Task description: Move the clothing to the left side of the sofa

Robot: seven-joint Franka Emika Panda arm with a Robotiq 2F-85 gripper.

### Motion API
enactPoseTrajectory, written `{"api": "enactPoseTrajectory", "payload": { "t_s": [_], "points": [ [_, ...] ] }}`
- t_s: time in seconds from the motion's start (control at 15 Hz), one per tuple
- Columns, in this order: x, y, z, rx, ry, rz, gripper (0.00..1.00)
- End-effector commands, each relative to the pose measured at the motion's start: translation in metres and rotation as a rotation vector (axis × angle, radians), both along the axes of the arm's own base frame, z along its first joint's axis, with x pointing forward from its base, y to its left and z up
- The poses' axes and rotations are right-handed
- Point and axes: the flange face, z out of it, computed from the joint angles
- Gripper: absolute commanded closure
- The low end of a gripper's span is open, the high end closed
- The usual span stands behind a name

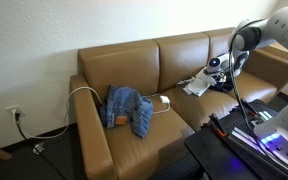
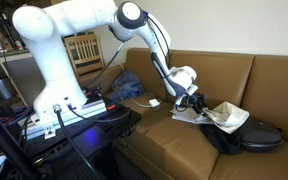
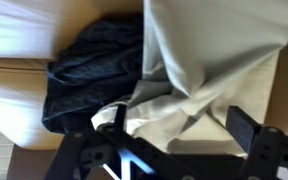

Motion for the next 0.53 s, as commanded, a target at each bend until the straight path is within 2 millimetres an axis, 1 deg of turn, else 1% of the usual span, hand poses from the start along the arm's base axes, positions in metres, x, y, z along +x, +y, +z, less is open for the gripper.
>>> {"api": "enactPoseTrajectory", "payload": {
  "t_s": [0.0, 0.2, 0.27, 0.47],
  "points": [
    [-0.037, -0.023, -0.021, 0.058, 0.072, -0.022, 0.00],
    [-0.063, -0.047, -0.028, 0.057, 0.054, -0.141, 0.00],
    [-0.068, -0.053, -0.029, 0.062, 0.043, -0.167, 0.00],
    [-0.072, -0.063, -0.026, 0.047, 0.003, -0.203, 0.00]
  ]
}}
